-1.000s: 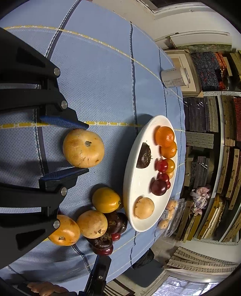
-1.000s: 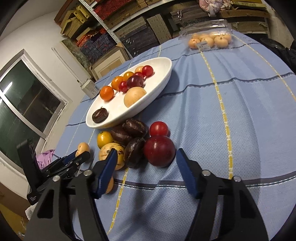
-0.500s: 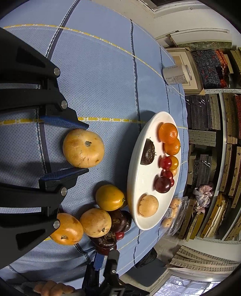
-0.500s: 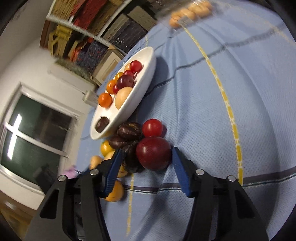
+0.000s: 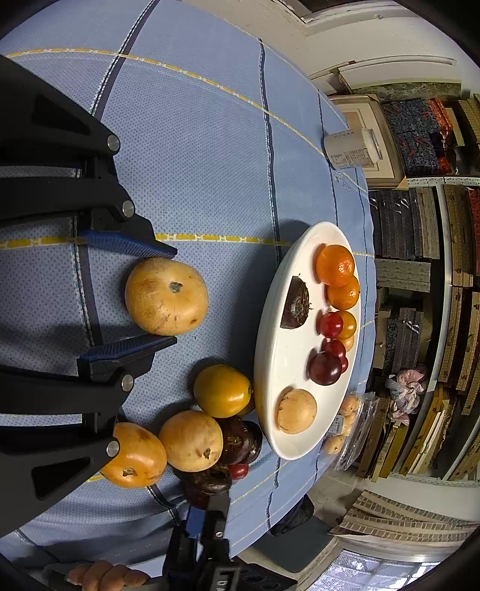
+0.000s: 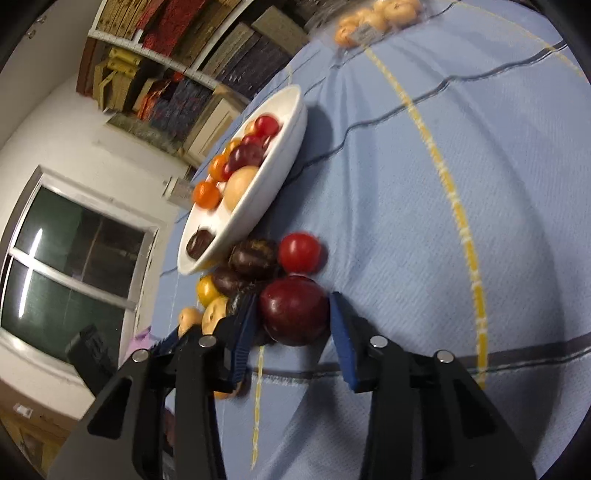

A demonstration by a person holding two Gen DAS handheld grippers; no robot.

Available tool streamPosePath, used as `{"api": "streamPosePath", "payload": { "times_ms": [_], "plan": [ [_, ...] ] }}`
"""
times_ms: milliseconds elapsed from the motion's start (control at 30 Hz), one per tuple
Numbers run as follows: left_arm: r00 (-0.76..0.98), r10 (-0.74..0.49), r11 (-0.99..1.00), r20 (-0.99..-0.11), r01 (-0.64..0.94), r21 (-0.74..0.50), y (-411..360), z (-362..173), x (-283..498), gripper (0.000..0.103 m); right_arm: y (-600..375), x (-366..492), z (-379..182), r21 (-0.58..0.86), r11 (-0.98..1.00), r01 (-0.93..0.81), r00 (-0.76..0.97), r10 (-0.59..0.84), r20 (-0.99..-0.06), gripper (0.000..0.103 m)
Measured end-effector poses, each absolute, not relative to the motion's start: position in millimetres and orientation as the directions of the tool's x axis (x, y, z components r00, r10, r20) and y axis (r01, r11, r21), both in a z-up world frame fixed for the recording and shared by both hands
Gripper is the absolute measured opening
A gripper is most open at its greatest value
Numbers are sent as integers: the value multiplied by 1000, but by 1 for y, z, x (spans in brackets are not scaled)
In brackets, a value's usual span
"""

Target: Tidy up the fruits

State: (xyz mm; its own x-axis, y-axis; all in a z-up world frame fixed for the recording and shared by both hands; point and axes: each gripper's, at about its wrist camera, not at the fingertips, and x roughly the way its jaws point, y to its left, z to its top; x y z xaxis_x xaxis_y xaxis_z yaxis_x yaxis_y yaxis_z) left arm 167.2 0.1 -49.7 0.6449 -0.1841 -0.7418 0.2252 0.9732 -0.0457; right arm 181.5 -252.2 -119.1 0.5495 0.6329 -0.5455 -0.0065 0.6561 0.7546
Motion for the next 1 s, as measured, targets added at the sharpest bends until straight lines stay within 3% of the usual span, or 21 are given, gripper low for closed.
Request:
{"api": "streamPosePath", "payload": {
  "times_ms": [567,667,733,833,1000],
  "plan": [
    [666,-206,971,-717,228,-67,3,-45,161,41,-249,169,-103,706,705,-63,593,596,-542,39],
    [687,-215,972,-694,218,-85,8,-39,157,39,-255,163,-97,719,691,-75,618,598,-510,39],
    [710,-233,971,-665,208,-118,15,-30,152,27,-254,161,-99,722,689,-71,613,601,-513,39],
    [729,-272,962,-629,205,-179,22,-14,151,27,-251,158,-97,717,693,-82,614,602,-512,39],
    [669,-269,962,-692,220,-161,16,-28,156,27,-250,160,-103,705,707,-63,604,589,-537,39]
  ]
}}
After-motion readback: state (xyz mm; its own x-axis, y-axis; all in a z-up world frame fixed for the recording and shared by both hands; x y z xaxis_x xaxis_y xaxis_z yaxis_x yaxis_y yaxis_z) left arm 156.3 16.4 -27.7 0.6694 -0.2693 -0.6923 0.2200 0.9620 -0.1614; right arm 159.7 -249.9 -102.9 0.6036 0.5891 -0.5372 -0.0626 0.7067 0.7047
